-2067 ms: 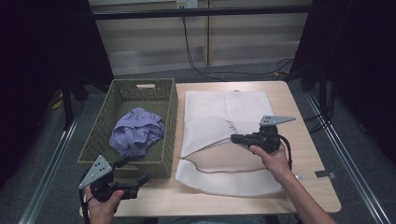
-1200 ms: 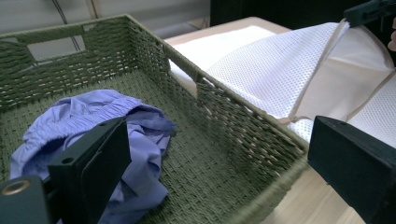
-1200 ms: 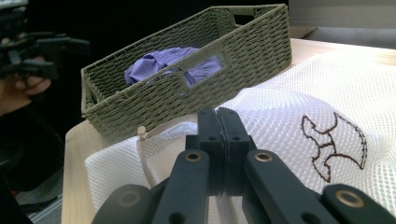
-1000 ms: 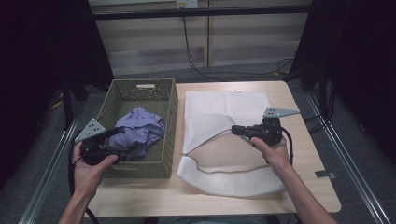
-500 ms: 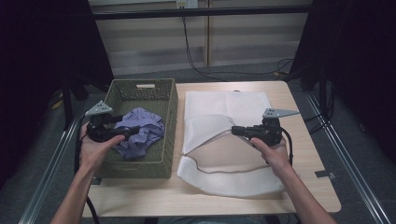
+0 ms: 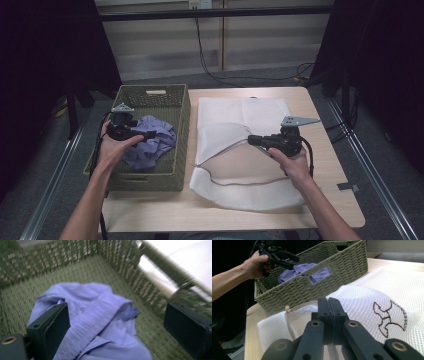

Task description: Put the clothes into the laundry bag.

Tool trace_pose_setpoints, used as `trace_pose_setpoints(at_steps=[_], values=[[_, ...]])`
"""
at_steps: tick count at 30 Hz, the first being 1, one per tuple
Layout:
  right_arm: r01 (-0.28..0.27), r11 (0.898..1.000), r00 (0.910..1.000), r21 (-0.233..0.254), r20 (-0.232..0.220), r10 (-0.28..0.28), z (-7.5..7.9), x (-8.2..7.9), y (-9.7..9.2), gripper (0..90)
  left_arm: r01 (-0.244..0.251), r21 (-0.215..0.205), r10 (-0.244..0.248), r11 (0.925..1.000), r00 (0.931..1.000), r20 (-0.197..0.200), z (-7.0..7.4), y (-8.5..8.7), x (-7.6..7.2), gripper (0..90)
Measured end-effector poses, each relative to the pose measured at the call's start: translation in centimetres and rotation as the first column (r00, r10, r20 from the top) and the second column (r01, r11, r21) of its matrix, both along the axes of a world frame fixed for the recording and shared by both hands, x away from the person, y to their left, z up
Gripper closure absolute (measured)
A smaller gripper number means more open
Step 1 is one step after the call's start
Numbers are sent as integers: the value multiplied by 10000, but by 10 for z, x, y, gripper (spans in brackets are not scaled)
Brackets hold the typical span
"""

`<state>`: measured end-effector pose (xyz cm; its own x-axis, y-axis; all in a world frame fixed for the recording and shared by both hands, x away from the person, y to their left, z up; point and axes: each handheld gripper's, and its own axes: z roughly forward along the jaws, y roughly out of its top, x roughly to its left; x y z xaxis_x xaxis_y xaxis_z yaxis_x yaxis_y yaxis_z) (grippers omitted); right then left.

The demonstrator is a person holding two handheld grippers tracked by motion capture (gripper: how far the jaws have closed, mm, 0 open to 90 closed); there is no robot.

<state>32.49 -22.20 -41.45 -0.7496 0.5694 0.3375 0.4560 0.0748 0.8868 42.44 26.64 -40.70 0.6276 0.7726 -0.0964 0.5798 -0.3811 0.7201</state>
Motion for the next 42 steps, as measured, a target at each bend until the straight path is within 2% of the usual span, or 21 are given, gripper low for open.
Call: trace_pose_setpoints(at_steps=[1,3,5,6,7,10,14,16,21,24,28,30,32,33,34,35,37,38,40,41,42], values=[[11,10000,10000,-11,7,-11,0,0,0,894,-57,80,58,10000,9998,-165,-3,0,2,61],[-29,10000,10000,-24,-6,29,0,0,1,894,-28,-197,17,9998,9985,-547,-7,1,6,60],[-71,10000,10000,-28,-30,71,-1,1,1,894,109,159,-100,9998,9984,-553,-9,-1,8,60],[-74,10000,10000,-21,-52,73,-1,1,1,894,123,144,-114,9998,9983,-575,-11,-2,9,60],[-84,10000,10000,-39,-48,84,-1,1,1,894,146,405,-117,9991,9974,-705,-13,-2,10,59],[-70,10000,10000,-36,-30,70,-1,1,1,894,119,667,-52,9977,9950,-1002,-21,1,16,54],[-81,10000,10000,-42,-38,81,-1,1,0,894,49,575,27,9983,9913,-1318,-26,0,18,54],[-96,9999,9999,-31,-37,96,-1,1,-1,894,315,1290,-109,9911,9875,-1570,-31,-2,19,58],[-103,9999,9999,-58,-36,103,-1,1,0,894,502,1538,-146,9868,9744,-2244,-40,-4,25,45],[-145,9999,9999,-49,-41,145,-1,1,0,894,967,1951,-424,9760,9633,-2652,-48,-10,26,44],[-163,9998,9998,-80,-75,163,-1,2,-1,894,1117,2137,-473,9705,9571,-2859,-53,-15,26,29],[-182,9998,9998,-95,-95,181,-2,2,0,893,1293,2365,-562,9630,9544,-2932,-57,-18,26,27],[-187,9998,9998,-115,-124,185,-2,2,0,893,1628,2686,-713,9494,9446,-3203,-59,-20,26,20],[-205,9997,9997,-104,-129,204,-2,2,0,894,1815,2973,-786,9374,9418,-3270,-61,-21,27,21],[-212,9997,9997,-107,-135,210,-2,2,0,893,1761,3264,-678,9287,9458,-3175,-63,-23,27,23],[-220,9997,9997,-107,-145,219,-2,2,0,894,1796,3456,-626,9210,9440,-3238,-65,-25,26,25],[-224,9996,9997,-142,-141,222,-2,2,0,893,1852,3685,-693,9110,9495,-3060,-68,-27,25,24],[-228,9996,9996,-150,-142,226,-2,2,0,893,1917,3804,-699,9047,9477,-3113,-69,-27,25,18],[-217,9997,9996,-146,-171,215,-2,2,0,893,1707,3812,-529,9086,9524,-3004,-72,-29,24,18],[-221,9996,9996,-159,-163,218,-2,2,0,894,1871,3963,-643,8988,9508,-3029,-72,-29,25,18],[-220,9996,9996,-168,-169,217,-2,2,0,893,1929,4035,-686,8944,9507,-3023,-72,-29,25,13]])
